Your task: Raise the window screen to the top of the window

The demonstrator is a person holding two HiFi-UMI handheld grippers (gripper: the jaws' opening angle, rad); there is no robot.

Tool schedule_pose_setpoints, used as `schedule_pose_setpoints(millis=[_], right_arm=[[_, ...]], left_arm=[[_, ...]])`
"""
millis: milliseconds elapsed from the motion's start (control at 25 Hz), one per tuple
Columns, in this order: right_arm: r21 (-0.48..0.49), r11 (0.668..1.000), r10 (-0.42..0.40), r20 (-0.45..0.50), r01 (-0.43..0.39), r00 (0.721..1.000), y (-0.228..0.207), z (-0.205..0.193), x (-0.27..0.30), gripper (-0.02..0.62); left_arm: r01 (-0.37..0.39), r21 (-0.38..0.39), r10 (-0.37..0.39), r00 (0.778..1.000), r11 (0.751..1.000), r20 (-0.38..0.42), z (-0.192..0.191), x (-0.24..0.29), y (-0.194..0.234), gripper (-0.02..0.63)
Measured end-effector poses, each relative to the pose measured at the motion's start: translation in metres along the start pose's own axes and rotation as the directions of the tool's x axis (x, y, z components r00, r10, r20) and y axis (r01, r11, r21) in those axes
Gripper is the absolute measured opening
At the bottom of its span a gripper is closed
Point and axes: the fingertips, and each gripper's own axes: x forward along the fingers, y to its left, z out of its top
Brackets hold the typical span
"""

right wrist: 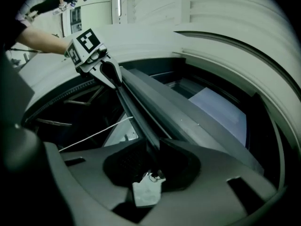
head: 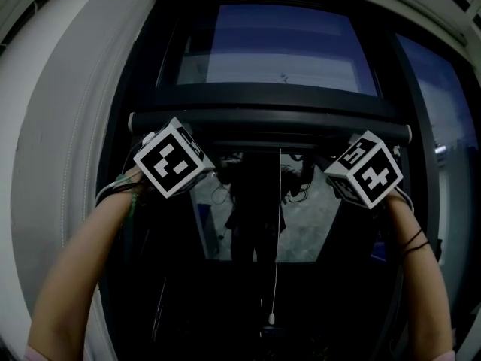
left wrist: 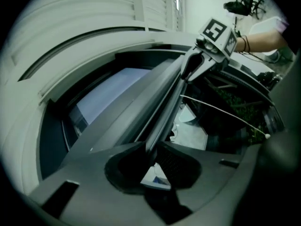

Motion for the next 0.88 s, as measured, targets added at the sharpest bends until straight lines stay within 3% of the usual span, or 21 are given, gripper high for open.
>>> schedule_pose_setpoints(millis=[120, 400, 520, 720, 880], right_arm=[[0.068, 0.997, 0.032, 0.06, -0.036, 0.998, 0.019, -0.002, -0.011, 0.071], [0.22, 0.963, 0.114, 0.183, -0.154, 0.976, 0.097, -0.024, -0.04, 0.071], [0.263, 0.942, 0.152, 0.213, -0.206, 0.965, 0.145, -0.038, -0.059, 0.071], [0.368, 0.891, 0.176, 0.262, -0.267, 0.949, 0.219, -0.059, -0.102, 0.071], [0.448, 0.84, 0.194, 0.28, -0.307, 0.94, 0.274, -0.076, -0.141, 0.071]], left_arm=[[0.004, -0.071, 0.001, 0.998, 0.997, 0.066, -0.003, -0.013, -0.015, 0.063], [0.111, -0.202, -0.081, 0.985, 0.973, 0.153, -0.024, -0.042, -0.101, 0.063], [0.17, -0.308, -0.117, 0.976, 0.936, 0.183, -0.04, -0.061, -0.157, 0.063], [0.255, -0.411, -0.182, 0.961, 0.875, 0.21, -0.057, -0.096, -0.256, 0.063], [0.3, -0.526, -0.198, 0.95, 0.795, 0.242, -0.062, -0.134, -0.322, 0.063]])
